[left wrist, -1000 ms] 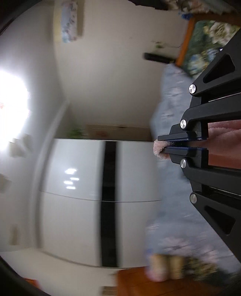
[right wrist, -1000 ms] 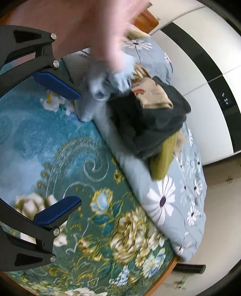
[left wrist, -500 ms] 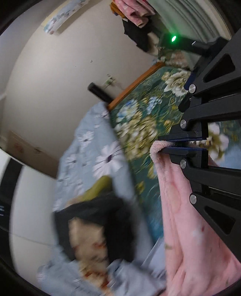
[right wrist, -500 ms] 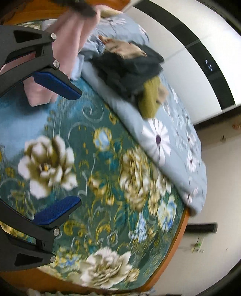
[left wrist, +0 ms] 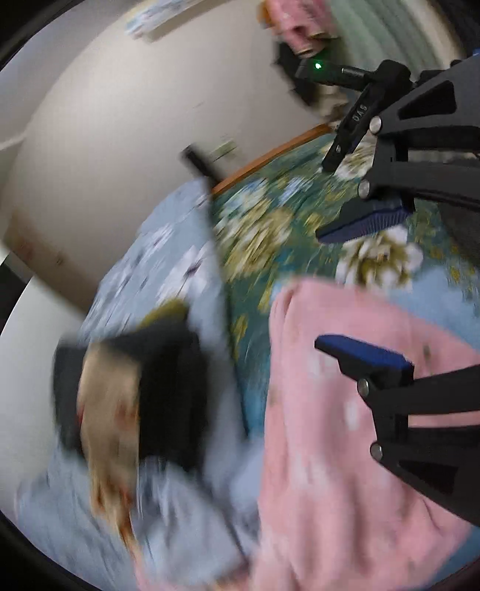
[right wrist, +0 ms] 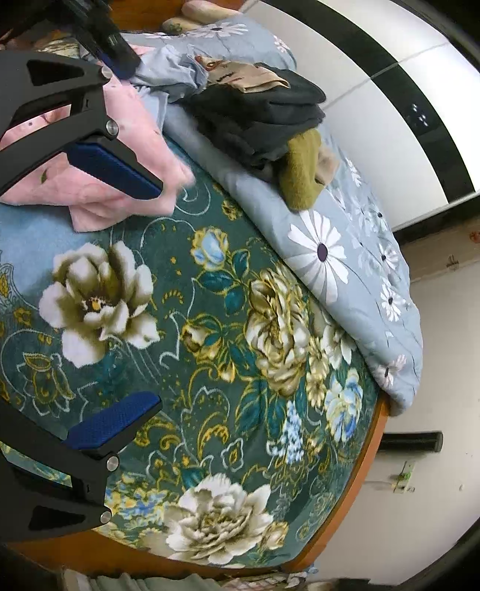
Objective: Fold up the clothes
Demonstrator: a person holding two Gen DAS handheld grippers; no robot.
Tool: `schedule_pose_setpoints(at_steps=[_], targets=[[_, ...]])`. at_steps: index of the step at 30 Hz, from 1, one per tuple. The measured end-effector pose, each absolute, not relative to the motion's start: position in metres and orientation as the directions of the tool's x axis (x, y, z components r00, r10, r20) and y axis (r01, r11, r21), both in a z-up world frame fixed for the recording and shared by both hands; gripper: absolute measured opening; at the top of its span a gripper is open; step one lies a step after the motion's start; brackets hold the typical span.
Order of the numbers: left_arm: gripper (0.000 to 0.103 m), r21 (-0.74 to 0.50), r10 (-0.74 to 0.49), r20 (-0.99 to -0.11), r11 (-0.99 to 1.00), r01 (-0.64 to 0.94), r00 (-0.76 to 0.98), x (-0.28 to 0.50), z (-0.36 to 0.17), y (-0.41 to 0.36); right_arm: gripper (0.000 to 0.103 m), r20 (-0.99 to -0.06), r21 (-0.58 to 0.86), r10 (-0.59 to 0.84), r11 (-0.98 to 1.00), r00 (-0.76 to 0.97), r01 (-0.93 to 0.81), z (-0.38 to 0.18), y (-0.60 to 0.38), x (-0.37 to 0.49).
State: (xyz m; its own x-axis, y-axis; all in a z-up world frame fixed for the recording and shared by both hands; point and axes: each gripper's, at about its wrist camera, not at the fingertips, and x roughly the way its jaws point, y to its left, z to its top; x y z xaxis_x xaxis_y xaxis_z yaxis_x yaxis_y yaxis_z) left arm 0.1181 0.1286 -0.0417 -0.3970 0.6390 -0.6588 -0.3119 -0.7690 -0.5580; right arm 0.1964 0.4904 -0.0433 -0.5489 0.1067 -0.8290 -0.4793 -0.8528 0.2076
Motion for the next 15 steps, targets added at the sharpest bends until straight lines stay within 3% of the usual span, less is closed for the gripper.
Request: schedule_pose_setpoints(at_steps=[3, 6, 8, 11, 15], targets=[[0.06, -0.478, 0.455, -0.75, -0.874, -0.082, -0.48, 0.122, -0.063, 0.048, 0.103, -0.829, 0.248, 0.033, -0.873, -0.558, -0.421, -0.047, 0.477, 0.177], [0.06, -0.415, 0.302, -0.854, -0.887, 0.202, -0.424, 0.141, -0.105, -0.027, 0.103, -0.831, 0.31, -0.06, -0.875, -0.553, -0.372, -0.056, 0.461, 0.157], [0.06, -0.429, 0.298, -0.882, -0.829, 0.358, -0.366, 0.166, -0.135, -0.061, 0.103, -0.837, 0.342, -0.11, -0.871, -0.536, -0.354, -0.065, 0.452, 0.144], [0.06, -0.443, 0.339, -0.894, -0.769, 0.46, -0.294, 0.202, -0.167, -0.077, 0.103, -0.857, 0.366, -0.162, -0.859, -0.488, -0.357, -0.085, 0.442, 0.121], [0.06, -0.505, 0.45, -0.861, -0.713, 0.486, -0.236, 0.236, -0.19, -0.068, 0.101, -0.877, 0.398, -0.232, -0.843, -0.421, -0.363, -0.111, 0.43, 0.092]])
